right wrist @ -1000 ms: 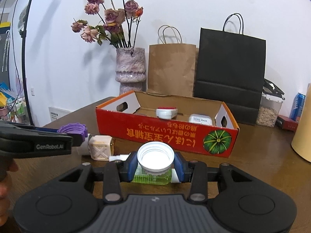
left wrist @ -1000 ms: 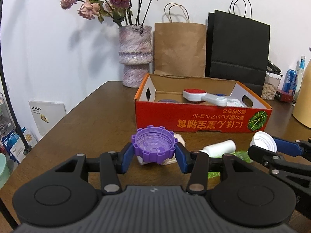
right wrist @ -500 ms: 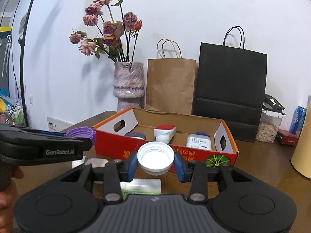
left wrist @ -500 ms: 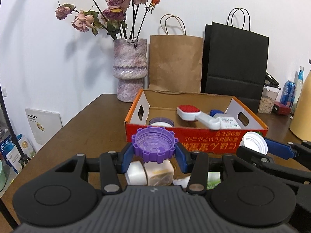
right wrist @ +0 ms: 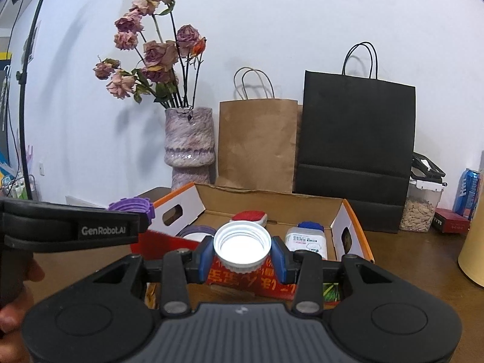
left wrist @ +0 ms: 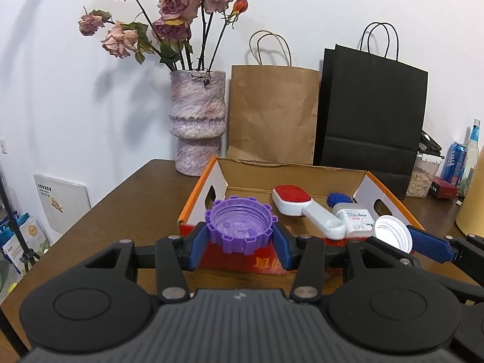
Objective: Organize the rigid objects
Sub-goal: 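Carry the purple cap with the left tool while the right tool carries the white cap over the box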
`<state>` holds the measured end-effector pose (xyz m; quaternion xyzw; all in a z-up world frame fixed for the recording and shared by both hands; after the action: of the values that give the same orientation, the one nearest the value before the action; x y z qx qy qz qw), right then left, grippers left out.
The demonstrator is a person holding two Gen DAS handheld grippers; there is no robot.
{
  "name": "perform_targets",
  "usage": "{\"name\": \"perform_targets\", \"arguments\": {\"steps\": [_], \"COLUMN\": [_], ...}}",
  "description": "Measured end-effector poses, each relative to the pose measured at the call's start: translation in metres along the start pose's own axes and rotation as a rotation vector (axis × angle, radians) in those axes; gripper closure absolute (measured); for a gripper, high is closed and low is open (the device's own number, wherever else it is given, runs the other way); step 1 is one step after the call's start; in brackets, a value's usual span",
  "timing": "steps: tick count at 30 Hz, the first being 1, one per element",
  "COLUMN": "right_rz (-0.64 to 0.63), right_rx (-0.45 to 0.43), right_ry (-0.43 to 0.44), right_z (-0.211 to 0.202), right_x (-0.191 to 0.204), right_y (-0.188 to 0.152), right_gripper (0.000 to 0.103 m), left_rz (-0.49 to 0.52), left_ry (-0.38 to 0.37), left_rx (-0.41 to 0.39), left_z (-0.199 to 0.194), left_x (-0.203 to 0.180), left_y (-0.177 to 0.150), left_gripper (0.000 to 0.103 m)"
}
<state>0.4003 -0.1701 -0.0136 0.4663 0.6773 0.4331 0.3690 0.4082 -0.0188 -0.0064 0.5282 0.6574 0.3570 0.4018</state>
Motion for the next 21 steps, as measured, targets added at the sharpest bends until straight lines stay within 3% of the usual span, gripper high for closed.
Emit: {"name": "perform_targets", "arguments": {"steps": [21], "right_rz": [0.018], "right_rx": [-0.014], "right_ry": [-0.011], "right_z": [0.064], "right_x": [-0.032], "right_y": [0.014], "right_gripper": [0.064], "left_rz": [-0.005], "left_ry": [0.017], "left_rx": [-0.003], "left_z": [0.064], "left_x": [-0.016], "left_y": [0.025], "left_gripper": [0.055]}}
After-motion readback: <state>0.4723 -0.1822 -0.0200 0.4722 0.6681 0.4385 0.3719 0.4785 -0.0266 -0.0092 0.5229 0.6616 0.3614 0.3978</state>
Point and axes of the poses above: each gripper's, at about its wrist camera, not at the fingertips, and z roughly the way its jaws point, x to its left, y to its top, the point moved 3 cm from there along z, roughly the way its jaws point, and after that the axes turned 6 degrees about -z, right-handed, at the moved point
